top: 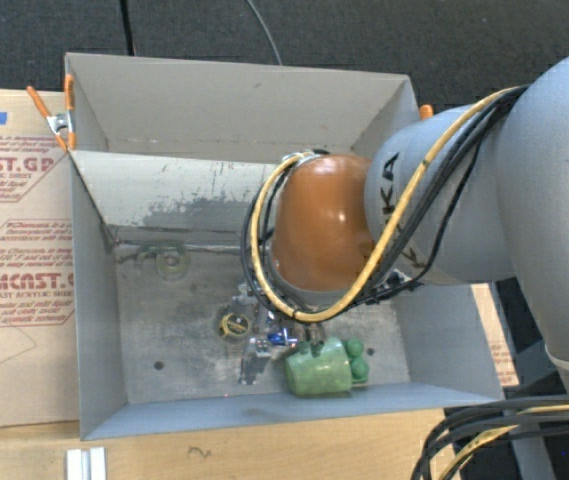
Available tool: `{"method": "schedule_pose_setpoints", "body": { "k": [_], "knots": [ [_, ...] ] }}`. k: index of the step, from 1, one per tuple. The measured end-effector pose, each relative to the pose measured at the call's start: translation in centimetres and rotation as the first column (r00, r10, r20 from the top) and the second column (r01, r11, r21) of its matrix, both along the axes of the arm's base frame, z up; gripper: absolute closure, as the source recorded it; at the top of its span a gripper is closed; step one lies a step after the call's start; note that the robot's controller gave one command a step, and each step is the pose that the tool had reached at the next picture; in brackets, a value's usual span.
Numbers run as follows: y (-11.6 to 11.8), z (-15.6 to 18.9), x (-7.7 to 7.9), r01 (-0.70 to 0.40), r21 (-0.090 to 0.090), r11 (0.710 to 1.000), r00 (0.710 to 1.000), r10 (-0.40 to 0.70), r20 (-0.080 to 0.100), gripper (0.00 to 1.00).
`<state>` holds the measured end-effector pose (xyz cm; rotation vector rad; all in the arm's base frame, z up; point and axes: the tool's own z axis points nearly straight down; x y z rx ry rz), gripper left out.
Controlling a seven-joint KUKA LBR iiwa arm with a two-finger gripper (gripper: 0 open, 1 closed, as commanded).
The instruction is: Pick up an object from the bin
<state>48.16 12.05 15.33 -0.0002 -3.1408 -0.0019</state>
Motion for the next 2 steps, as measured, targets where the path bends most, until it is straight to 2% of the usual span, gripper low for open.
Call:
{"method": "schedule_pose_setpoints", "body": {
  "k": [1,2],
  "knots": [
    [-3.78,-8.18,5.60,0.164,0.002,0.986,0.986,-0.164,0.003,0.00],
    [-3.63,-7.81,5.57,0.161,0.003,0.987,0.987,-0.161,0.001,1.00]
  ]
}}
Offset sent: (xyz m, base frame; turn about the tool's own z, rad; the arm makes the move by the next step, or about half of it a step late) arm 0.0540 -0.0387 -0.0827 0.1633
